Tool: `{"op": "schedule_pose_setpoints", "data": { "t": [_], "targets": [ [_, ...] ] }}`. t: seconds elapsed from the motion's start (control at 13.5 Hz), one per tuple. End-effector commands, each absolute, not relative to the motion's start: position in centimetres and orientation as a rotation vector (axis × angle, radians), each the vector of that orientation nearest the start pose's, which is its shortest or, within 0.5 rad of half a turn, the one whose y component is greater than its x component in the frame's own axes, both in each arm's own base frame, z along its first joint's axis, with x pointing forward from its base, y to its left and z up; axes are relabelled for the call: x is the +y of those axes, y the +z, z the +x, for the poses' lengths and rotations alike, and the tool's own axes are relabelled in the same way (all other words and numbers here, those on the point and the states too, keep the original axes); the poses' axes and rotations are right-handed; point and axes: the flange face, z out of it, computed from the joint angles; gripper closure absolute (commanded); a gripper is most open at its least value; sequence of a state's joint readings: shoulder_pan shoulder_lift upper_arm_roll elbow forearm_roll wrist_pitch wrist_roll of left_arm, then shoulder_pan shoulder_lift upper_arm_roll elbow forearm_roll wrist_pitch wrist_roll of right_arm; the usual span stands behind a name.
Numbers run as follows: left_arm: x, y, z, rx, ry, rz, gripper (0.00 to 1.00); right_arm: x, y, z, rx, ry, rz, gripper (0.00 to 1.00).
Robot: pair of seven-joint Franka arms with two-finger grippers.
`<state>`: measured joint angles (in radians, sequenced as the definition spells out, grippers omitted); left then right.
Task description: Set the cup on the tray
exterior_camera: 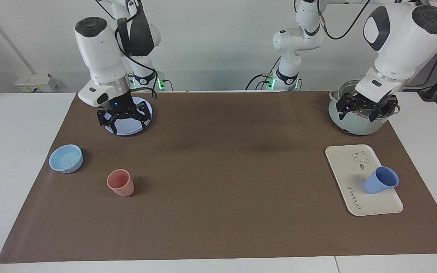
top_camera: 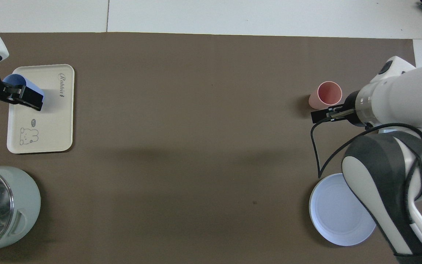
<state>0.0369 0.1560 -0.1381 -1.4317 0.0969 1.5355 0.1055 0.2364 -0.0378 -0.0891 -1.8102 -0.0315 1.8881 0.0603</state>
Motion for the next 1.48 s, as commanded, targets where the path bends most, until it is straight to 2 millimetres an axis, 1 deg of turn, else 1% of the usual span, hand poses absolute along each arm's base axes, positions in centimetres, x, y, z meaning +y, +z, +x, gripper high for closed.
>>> {"op": "schedule_pose_setpoints", "data": {
  "t": [0.0,0.07,0.22,0.3,0.44,0.52,0.67,0.96,1.11,1.26,1.4],
  "targets": [
    [-4.7,59.3,59.1,0.228,0.065,-3.080,0.00,3.8,60.8,55.0,0.015,-0.142,-3.174,0.00],
    [-4.6,59.4,59.2,0.218,0.041,-3.117,0.00,2.6,62.0,54.6,0.054,-0.117,-3.165,0.00],
    [-4.6,59.5,59.3,0.194,0.027,-3.135,0.00,0.1,64.5,53.9,0.132,-0.053,-3.167,0.00],
    [-4.7,59.4,59.3,0.194,0.030,-3.135,0.00,-0.8,65.1,53.6,0.158,-0.017,-3.166,0.00],
    [-4.8,59.5,59.2,0.195,0.030,-3.147,0.00,-2.0,64.7,52.8,0.188,0.055,-3.163,0.00],
    [-4.8,59.5,59.2,0.185,0.031,-3.155,0.00,-2.2,64.1,52.5,0.190,0.072,-3.162,0.00],
    [-4.8,59.5,59.2,0.151,0.029,-3.158,0.00,-1.7,63.9,52.3,0.178,0.077,-3.164,0.00],
    [-4.9,59.5,59.2,0.151,0.031,-3.158,0.00,-1.1,63.8,52.3,0.161,0.086,-3.166,0.00],
    [-4.9,59.2,59.1,0.154,0.038,-3.157,0.00,-1.2,63.8,52.3,0.156,0.081,-3.167,0.00],
    [-5.5,59.2,59.0,0.166,0.034,-3.156,0.00,-1.6,63.9,52.3,0.129,0.080,-3.168,0.00],
    [-5.7,59.3,59.0,0.168,0.027,-3.156,0.00,-1.4,63.9,52.3,0.127,0.080,-3.166,0.00]
  ]
}}
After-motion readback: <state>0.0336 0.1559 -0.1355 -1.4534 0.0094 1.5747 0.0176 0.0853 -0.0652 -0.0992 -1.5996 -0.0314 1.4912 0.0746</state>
